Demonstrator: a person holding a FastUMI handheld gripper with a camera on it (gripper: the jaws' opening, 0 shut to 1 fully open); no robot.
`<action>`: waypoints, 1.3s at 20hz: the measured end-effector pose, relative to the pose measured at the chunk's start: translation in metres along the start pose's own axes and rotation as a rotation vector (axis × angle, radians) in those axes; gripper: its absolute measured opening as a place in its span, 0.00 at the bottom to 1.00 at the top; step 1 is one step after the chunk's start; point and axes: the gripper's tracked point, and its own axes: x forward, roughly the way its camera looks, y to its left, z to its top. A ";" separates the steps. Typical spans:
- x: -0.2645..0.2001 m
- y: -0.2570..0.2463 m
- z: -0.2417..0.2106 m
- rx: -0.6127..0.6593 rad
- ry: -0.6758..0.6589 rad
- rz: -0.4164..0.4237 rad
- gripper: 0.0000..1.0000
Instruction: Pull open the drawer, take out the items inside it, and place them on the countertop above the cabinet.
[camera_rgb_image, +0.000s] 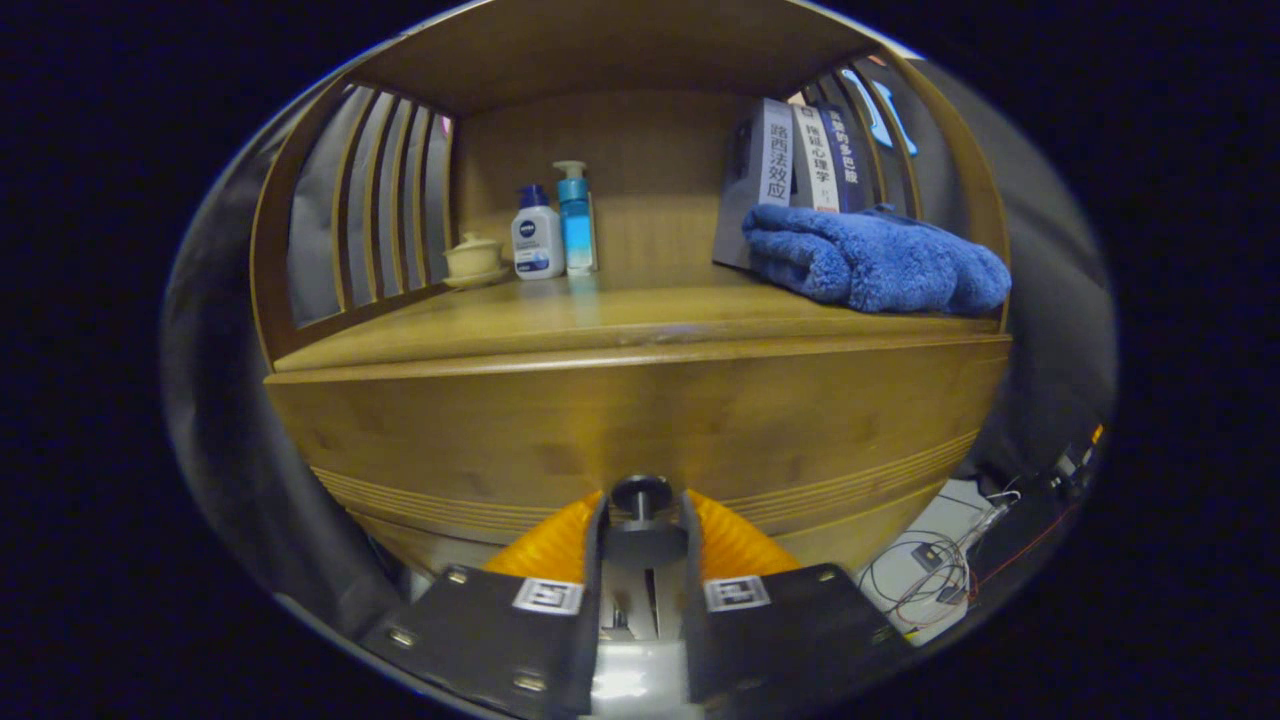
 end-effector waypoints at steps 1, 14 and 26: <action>0.002 0.000 0.000 -0.006 0.010 -0.004 0.29; -0.133 -0.023 -0.057 0.027 0.127 -0.115 0.29; -0.183 -0.031 -0.088 0.021 0.167 -0.137 0.29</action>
